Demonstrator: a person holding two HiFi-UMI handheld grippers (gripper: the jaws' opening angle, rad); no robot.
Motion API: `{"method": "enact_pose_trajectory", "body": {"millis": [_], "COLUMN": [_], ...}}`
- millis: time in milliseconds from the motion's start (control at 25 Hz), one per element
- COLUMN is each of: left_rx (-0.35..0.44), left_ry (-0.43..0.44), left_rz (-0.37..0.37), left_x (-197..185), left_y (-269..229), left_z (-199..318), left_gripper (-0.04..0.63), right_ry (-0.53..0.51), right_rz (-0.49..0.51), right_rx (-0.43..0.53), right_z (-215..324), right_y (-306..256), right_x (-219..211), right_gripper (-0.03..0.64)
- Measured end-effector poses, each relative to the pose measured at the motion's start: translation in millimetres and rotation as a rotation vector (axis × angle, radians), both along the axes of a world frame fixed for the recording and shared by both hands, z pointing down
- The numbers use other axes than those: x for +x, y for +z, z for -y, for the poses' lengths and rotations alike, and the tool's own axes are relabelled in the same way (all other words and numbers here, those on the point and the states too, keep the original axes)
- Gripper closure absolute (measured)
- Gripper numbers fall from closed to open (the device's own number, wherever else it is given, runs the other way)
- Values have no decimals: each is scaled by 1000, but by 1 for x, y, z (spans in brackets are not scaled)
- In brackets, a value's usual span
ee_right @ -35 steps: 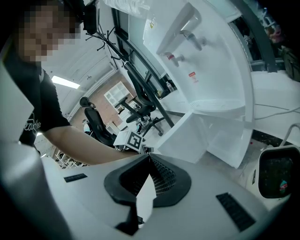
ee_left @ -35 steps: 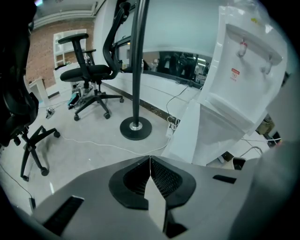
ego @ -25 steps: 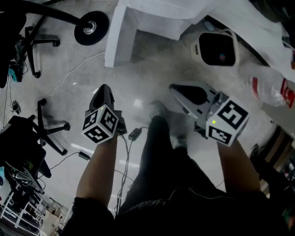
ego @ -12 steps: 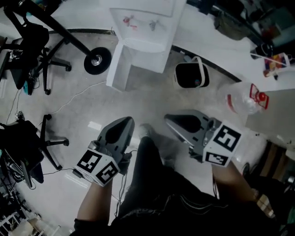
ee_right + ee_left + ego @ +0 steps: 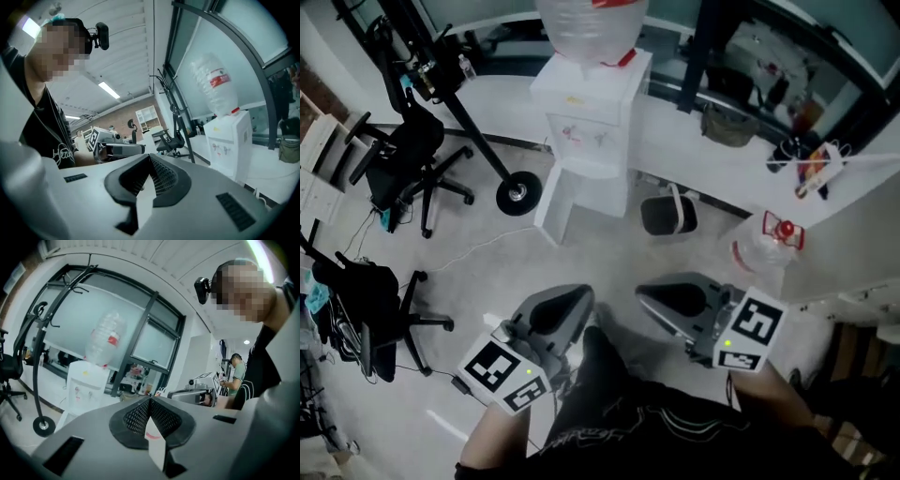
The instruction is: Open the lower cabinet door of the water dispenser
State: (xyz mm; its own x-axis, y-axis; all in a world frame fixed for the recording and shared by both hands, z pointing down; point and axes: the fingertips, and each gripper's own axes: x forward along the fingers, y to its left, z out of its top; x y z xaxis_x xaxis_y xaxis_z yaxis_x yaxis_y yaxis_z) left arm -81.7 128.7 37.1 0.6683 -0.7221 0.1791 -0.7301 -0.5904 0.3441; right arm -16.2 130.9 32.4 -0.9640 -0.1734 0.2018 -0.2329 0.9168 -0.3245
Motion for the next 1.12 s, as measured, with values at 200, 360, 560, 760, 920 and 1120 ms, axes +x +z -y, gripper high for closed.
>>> {"method": "enact_pose_trajectory", "body": {"millis": [200, 360, 560, 760, 920, 1120], "left_rx": [123, 159, 209, 250, 238, 251], "left_ry": [-9, 4, 13, -10, 24, 71], "left_rz": [76, 82, 4, 11, -4, -13], "left_x": [26, 37, 45, 48, 62, 72], "left_y": [-63, -109, -159, -191, -200, -209], "left_z": [-36, -67, -88, -100, -107, -118], "left_gripper": [595, 595, 595, 595, 595, 595], "right_ry": [-47, -57, -74, -131, -129, -104], "right_rz": [60, 91, 113, 190, 208, 214], "right_rx": [91, 122, 173, 134, 167, 187], "right_z": [-32, -57, -75, -97, -105, -111], "right_y": [-66, -111, -152, -184, -197, -201], "right_x": [17, 27, 40, 50, 58, 62], "right_gripper": [604, 604, 604, 604, 604, 604]}}
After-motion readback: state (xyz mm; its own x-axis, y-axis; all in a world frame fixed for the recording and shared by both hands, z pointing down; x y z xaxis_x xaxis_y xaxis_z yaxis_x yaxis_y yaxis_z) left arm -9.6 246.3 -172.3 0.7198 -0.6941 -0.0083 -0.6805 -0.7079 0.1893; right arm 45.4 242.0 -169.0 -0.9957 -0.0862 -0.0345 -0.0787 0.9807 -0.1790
